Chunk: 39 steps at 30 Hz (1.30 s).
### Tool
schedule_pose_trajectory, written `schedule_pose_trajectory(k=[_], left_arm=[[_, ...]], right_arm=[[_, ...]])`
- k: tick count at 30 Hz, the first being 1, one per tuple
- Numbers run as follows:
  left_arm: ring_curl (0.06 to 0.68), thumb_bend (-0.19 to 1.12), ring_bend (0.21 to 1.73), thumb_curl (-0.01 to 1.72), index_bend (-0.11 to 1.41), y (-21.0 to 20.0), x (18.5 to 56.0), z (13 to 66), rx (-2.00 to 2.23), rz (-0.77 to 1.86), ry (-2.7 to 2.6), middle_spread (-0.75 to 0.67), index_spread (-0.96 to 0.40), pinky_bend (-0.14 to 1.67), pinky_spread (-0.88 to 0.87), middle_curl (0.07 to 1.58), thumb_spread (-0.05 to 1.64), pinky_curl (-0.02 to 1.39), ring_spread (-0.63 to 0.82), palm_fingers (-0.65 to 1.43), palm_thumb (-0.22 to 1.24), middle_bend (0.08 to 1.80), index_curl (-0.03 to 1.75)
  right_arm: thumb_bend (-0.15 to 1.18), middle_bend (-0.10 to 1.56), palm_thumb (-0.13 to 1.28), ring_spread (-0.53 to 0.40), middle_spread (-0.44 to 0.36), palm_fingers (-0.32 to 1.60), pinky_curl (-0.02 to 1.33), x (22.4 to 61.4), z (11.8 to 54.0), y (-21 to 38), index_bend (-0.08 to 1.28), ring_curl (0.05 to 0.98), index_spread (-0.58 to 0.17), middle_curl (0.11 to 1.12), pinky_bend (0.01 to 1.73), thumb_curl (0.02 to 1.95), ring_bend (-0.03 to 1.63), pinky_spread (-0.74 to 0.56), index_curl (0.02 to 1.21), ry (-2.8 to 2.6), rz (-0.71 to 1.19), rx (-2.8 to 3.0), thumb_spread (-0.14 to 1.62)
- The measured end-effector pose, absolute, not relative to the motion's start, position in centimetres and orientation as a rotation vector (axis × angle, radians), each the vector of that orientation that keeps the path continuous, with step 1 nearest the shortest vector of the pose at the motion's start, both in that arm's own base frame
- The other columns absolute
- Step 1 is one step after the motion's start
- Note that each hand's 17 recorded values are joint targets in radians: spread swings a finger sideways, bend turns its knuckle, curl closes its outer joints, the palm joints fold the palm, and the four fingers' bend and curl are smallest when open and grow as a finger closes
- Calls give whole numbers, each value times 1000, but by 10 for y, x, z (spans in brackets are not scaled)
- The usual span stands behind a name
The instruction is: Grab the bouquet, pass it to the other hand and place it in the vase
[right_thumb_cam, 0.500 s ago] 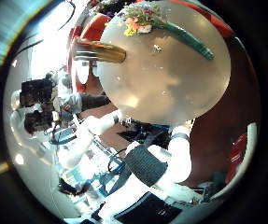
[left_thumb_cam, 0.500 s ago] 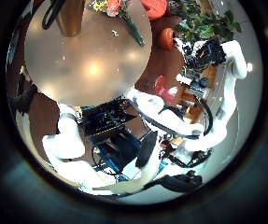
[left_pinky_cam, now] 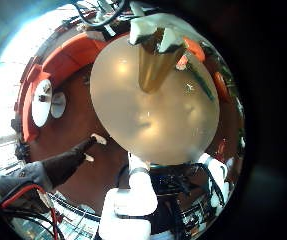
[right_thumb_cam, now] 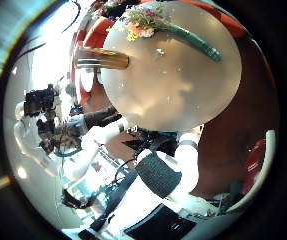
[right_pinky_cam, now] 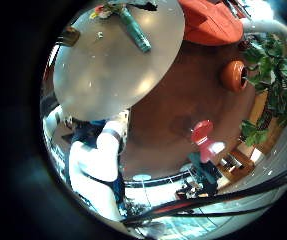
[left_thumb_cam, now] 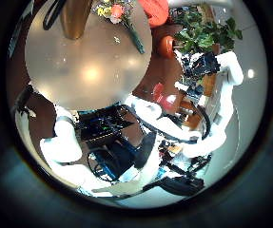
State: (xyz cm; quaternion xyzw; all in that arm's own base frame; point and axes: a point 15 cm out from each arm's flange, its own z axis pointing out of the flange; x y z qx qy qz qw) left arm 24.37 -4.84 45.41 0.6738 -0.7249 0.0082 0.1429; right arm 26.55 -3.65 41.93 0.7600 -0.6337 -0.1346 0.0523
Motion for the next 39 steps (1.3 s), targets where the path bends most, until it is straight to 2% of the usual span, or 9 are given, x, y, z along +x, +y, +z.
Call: schedule_pose_trajectory(k=[4,10,18,28,32,39], left_arm=[[219,-20,555,284,158,-55,240,453,1899,-8,-2123,427,68,263,544,343,1067,316,563,38,122,219,286],[214,-22,550,283,158,-71,240,448,1820,-44,-2177,427,68,260,544,344,1071,316,565,40,126,216,288],[210,-18,544,283,157,-96,248,442,1649,-90,-2296,431,71,249,542,345,1077,317,569,37,138,213,290],[205,-22,539,282,158,-82,253,435,1556,-149,-2394,434,81,247,543,346,1101,320,572,36,168,209,292],[205,-34,539,273,158,-81,254,434,1532,-155,-2411,434,81,247,543,346,1083,321,573,35,120,205,293],[204,-25,540,271,158,-75,254,432,1504,-161,-2428,441,82,242,544,345,1060,320,574,35,76,204,293]], right_arm=[[-19,197,384,181,57,165,298,271,414,-45,166,268,-318,324,430,270,411,402,286,-1946,-424,2297,1206],[-17,216,395,131,51,243,290,287,388,-62,151,286,-276,339,415,277,491,383,280,-1977,-544,2205,1193],[-13,223,456,98,58,268,290,335,347,-73,141,298,-244,350,437,318,562,366,271,-2104,-574,2026,1147],[-16,300,550,-18,1,335,297,395,291,-66,138,330,-218,381,518,369,707,271,246,-2217,-638,1877,1095],[-20,297,568,-37,-12,346,312,419,264,-67,137,341,-212,384,609,383,755,262,240,-2234,-654,1820,1083],[-23,327,579,-50,-16,311,310,442,226,-57,159,348,-210,396,655,396,798,266,250,-2218,-669,1773,1069]])
